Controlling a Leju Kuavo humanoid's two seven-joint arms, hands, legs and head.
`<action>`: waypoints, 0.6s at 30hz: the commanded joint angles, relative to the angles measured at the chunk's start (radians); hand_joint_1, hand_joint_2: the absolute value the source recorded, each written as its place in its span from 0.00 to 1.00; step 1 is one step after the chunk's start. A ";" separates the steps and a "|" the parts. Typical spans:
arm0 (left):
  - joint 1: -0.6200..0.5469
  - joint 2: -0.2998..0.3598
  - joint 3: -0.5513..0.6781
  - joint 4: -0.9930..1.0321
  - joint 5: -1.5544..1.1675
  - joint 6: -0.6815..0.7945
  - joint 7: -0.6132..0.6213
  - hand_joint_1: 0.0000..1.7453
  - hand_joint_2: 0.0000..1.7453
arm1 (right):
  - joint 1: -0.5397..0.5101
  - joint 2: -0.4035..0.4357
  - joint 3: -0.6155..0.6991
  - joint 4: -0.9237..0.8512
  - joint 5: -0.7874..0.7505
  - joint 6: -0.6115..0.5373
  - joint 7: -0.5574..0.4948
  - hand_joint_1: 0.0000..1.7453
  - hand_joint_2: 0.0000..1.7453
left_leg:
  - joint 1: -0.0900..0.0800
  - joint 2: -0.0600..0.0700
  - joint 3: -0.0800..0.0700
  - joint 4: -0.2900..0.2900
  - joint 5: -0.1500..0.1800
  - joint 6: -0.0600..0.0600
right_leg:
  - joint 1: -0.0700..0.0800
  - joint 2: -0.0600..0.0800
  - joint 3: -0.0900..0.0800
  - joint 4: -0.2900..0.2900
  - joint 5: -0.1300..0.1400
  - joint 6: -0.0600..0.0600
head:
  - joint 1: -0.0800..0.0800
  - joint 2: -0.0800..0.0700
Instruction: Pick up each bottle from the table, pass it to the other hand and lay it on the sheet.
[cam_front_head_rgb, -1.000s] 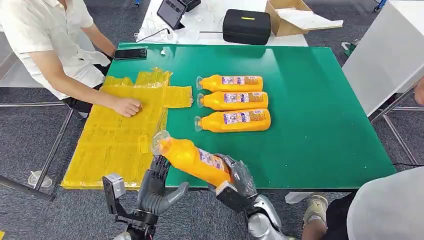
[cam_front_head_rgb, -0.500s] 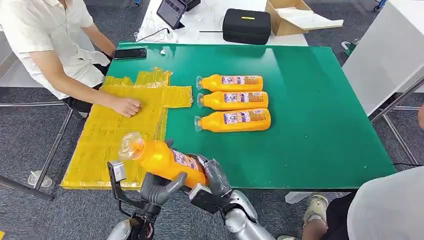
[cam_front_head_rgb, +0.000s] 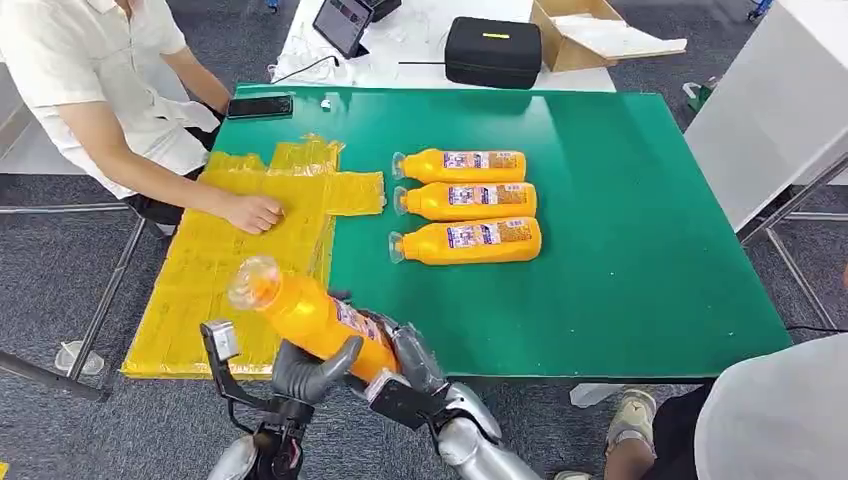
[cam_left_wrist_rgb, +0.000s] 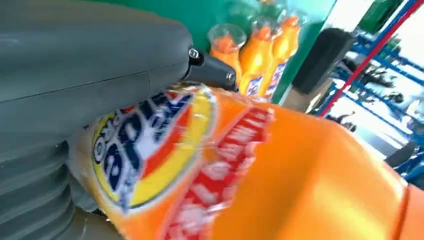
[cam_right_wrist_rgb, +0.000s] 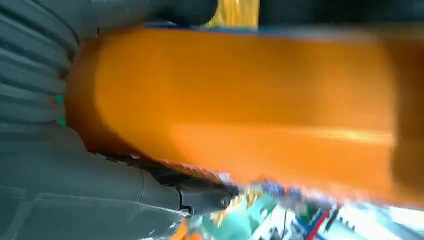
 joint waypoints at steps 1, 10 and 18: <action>-0.022 -0.008 0.028 -0.034 0.004 0.025 -0.018 1.00 1.00 | -0.006 0.032 0.073 0.129 -0.007 0.029 -0.001 0.00 1.00 | 0.000 0.000 0.006 -0.001 -0.002 0.001 | 0.000 -0.002 0.006 0.000 -0.002 -0.002 | 0.000 0.000; -0.049 -0.029 0.126 -0.045 -0.080 0.287 -0.066 1.00 1.00 | 0.007 0.030 0.101 0.156 -0.006 -0.056 -0.006 0.00 0.00 | 0.000 -0.001 0.004 -0.001 -0.001 0.001 | 0.001 -0.003 0.005 0.000 -0.002 -0.002 | 0.000 0.000; -0.101 0.000 0.110 0.034 -0.515 0.678 -0.216 1.00 1.00 | 0.055 -0.011 0.058 0.123 -0.008 -0.181 -0.055 0.00 0.00 | 0.000 -0.002 0.004 -0.002 0.000 0.001 | 0.000 -0.003 0.004 -0.001 -0.001 -0.001 | 0.000 0.000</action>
